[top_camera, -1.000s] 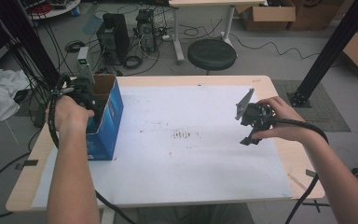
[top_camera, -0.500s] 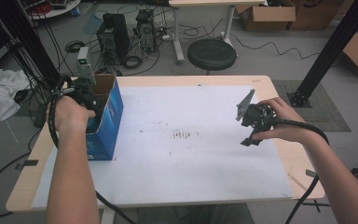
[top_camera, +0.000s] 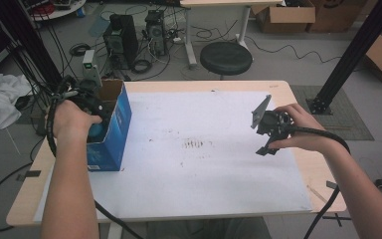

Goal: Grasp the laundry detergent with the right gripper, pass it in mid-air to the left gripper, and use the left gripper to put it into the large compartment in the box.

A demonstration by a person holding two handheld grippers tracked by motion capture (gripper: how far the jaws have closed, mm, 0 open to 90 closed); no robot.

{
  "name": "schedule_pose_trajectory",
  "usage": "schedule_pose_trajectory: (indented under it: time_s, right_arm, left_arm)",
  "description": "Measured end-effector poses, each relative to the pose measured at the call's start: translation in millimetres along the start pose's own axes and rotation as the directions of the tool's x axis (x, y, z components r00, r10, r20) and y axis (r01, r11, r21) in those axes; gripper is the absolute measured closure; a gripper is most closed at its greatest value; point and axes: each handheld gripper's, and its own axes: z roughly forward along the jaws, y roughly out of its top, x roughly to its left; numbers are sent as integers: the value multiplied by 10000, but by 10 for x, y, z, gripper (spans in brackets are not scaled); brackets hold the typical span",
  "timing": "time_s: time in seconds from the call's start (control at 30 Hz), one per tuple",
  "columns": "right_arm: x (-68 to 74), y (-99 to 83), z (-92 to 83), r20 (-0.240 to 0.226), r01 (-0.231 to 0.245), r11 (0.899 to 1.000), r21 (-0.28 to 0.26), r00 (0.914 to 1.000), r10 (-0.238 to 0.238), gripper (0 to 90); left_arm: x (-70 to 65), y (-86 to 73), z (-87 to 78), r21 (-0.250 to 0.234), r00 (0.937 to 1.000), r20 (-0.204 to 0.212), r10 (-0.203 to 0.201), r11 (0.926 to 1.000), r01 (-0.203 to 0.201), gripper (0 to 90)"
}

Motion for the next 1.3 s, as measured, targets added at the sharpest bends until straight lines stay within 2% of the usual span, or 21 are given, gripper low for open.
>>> schedule_pose_trajectory:
  time_s: [0.23,0.43,0.57,0.7,0.8,0.83,0.87,0.9,0.97,1.0,1.03,1.1,1.17,1.2,1.23,1.27,1.3]
  right_arm:
    - [24,27,-19,22,71,10000,-36,10000,-71,257]
    - [45,57,-51,51,85,10000,-46,10000,-84,256]
    - [47,73,-65,39,68,10000,-41,10000,-67,254]
    - [43,86,-84,1,-12,10000,-32,10000,12,250]
    - [45,94,-105,-14,-43,10000,-36,10000,43,247]
    - [43,95,-115,-29,-75,9999,-94,10000,74,245]
    - [44,96,-123,-26,-125,9999,-106,9999,124,243]
    - [40,98,-137,-31,-145,9998,-143,9999,145,242]
    - [35,98,-155,-70,-212,9995,-213,9998,211,239]
    - [33,98,-165,-108,-254,9994,-236,9996,252,239]
    - [29,96,-176,-109,-268,9992,-285,9996,265,239]
    - [25,93,-188,-118,-295,9990,-328,9995,291,239]
    - [16,88,-198,-72,-348,9988,-335,9994,346,239]
    - [13,87,-203,-59,-356,9989,-319,9994,355,238]
    - [11,86,-205,-53,-364,9988,-318,9993,362,239]
    - [11,86,-205,-54,-359,9989,-312,9993,358,238]
    - [12,86,-204,-37,-354,9989,-296,9994,353,238]
  left_arm:
    - [-41,-18,-152,-319,9974,-366,626,9975,-638,172]
    - [-80,-42,-382,-828,9922,-471,1151,9895,-1187,156]
    - [-156,-59,-533,-1288,9854,-295,1676,9770,-1700,154]
    - [-294,-66,-651,-1678,9715,-191,2362,9572,-2360,153]
    - [-437,-73,-718,-1942,9543,-150,2986,9353,-2957,153]
    - [-471,-75,-731,-2043,9505,-125,3104,9297,-3063,153]
    - [-528,-79,-748,-2196,9425,-32,3342,9193,-3267,153]
    - [-564,-82,-755,-2261,9376,35,3477,9136,-3380,154]
    - [-677,-88,-763,-2432,9231,125,3843,8966,-3700,153]
    - [-744,-95,-763,-2546,9140,140,4054,8854,-3888,151]
    - [-786,-98,-760,-2597,9092,217,4158,8806,-3964,152]
    - [-895,-99,-744,-2729,8954,277,4444,8651,-4209,152]
    - [-996,-99,-715,-2838,8864,280,4621,8539,-4362,153]
    - [-1070,-99,-684,-2953,8783,356,4767,8447,-4465,153]
    - [-1117,-99,-661,-2976,8739,390,4845,8405,-4527,153]
    - [-1196,-99,-622,-2964,8639,364,5023,8310,-4707,153]
    - [-1245,-100,-599,-2960,8580,360,5124,8255,-4806,153]
